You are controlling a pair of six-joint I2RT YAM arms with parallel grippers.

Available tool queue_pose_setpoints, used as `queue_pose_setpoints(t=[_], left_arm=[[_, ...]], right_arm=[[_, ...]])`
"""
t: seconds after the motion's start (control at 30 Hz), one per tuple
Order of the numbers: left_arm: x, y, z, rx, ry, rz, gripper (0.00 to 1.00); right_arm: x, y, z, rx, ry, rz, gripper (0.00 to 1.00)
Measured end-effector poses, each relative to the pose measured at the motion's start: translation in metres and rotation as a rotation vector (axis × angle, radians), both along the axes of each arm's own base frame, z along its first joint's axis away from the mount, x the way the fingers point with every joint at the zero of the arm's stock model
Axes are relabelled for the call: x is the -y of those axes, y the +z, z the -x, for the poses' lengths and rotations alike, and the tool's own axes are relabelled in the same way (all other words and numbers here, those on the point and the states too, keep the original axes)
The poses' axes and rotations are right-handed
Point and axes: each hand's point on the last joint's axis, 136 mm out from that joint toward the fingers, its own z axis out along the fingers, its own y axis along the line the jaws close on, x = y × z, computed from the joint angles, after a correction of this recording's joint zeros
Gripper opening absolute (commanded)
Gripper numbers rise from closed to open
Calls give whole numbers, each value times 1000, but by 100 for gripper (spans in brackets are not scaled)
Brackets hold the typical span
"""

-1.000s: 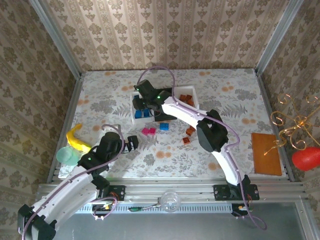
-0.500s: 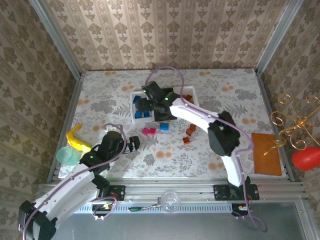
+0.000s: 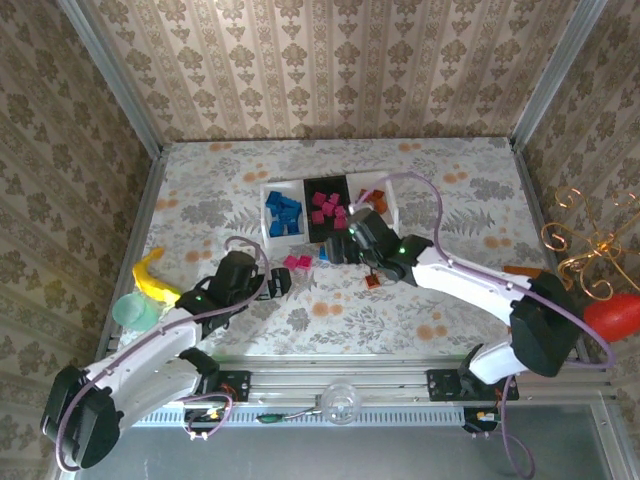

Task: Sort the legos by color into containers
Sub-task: Pick up the lego from the center of the table.

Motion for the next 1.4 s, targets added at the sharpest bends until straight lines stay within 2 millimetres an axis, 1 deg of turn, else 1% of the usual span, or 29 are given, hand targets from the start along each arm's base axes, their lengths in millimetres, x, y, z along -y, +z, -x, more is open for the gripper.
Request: queue_pose_setpoints(t=[0.13,0.2,0.27,0.43,0.57,0.7,0.83,0.9,1.0,1.07,1.1,1.17,1.23,1.3,1.33,1.4], left_arm=[[2,-2,-2,-4,-3,1,100],[4,-3,-3,-5,-5,2,100],[5,-5,-5,-6,-6,3,100],[9,-10,-6,-19,-14,4,100],[12,-11,-7,-22,-22,10,100],[13,-9,-7,-19,-26,18,100],[15,-8,-8,-15,-30,25,100],[15,-8,-7,-18,-32,26,100],[15,-12,-7,-29,-35,21,100],[16,-13,-6,-35,-36,19,100],[16,-14,-6,-36,-37,18,100],[16,-15,-6,-39,-37,17,100],[16,-16,-6,-42,-37,14,100],[16,-17,-6,-47,-37,11,100],[16,-18,-6,-48,-37,10,100],[16,-19,-6,-52,-38,9,100]], right_arm=[[36,-46,34,-112,-48,84,81],[47,-65,45,-158,-59,119,81],[52,-79,51,-199,-64,152,78],[54,-114,57,-284,-66,212,73],[55,-122,55,-291,-57,240,67],[51,-122,44,-275,-59,252,61],[51,-123,33,-265,-66,257,49],[51,-124,30,-262,-64,259,44],[50,-121,29,-254,-53,255,38],[46,-112,29,-236,-37,232,36],[44,-103,27,-219,-30,213,36],[40,-80,23,-169,-18,172,36],[36,-52,13,-113,-19,119,35],[34,-25,-6,-61,-40,67,35],[36,-11,-18,-35,-61,44,35],[44,7,-41,3,-107,15,35]])
